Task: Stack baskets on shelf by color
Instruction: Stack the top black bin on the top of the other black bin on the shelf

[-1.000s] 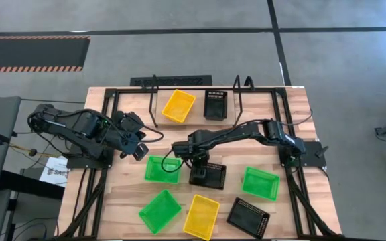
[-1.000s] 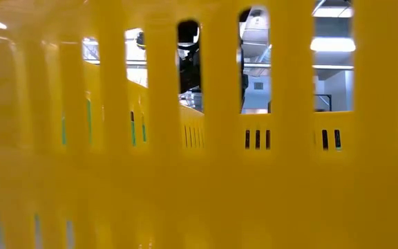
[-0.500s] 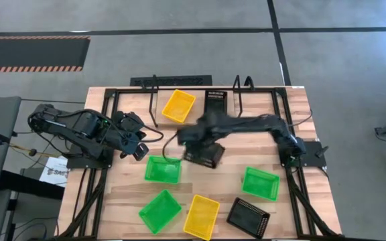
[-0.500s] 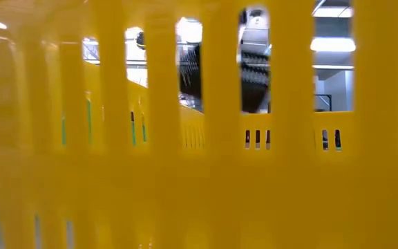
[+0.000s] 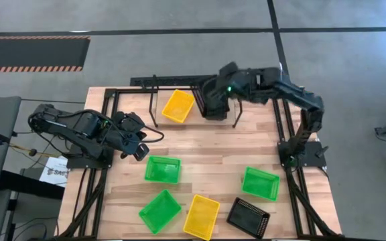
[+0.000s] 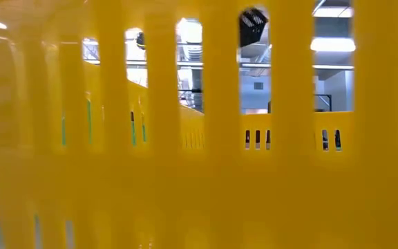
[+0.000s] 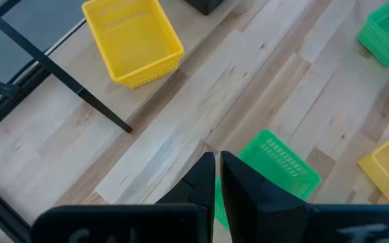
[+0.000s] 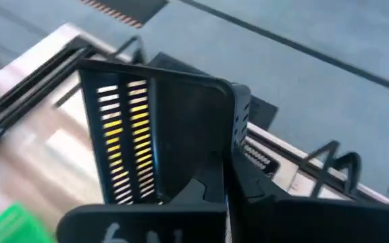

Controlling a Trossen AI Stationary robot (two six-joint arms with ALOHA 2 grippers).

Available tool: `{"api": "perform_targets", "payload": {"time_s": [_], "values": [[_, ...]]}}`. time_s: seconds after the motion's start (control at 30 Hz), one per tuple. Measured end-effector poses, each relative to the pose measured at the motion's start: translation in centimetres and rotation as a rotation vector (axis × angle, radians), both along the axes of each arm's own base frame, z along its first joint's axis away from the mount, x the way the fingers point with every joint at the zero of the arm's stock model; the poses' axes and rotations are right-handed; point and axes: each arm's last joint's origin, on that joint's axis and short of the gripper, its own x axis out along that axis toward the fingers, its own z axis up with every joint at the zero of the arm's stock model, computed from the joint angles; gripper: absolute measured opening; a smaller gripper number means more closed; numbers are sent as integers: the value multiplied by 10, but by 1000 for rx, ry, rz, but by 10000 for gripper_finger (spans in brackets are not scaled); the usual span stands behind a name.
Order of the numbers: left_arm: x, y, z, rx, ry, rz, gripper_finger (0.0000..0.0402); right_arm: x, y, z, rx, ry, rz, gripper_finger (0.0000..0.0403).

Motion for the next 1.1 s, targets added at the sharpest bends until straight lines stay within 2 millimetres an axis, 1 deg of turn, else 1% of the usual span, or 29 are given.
{"api": "perform_targets", "payload": {"time_s": [0.1,0.17,0.23,0.33,0.37,0.43,0.6,0.67,0.73,0.87,1.1], "values": [[0,0,0,0,0,0,11,-1,-17,0,16,-44,-70,1],[0,0,0,0,0,1,11,-1,-29,-2,58,-53,-96,1],[0,0,0,1,0,0,11,5,-41,-8,87,-57,-119,1],[0,0,0,9,6,-14,11,9,-61,-21,146,-15,-153,1],[0,0,0,13,9,-19,11,12,-64,-23,150,-35,-170,1],[0,0,0,19,18,-30,11,10,-76,-28,188,-27,-200,1],[-1,-1,-1,3,48,-81,11,19,-99,-44,301,-18,-194,1],[-1,-1,-1,7,50,-88,11,24,-103,-51,320,-7,-189,1],[-1,-1,-1,12,52,-93,11,24,-107,-56,342,23,-177,1],[-1,-1,-1,20,57,-107,11,30,-113,-65,358,52,-172,1],[-1,-1,-1,25,56,-105,11,24,-125,-64,355,63,-157,1]]}}
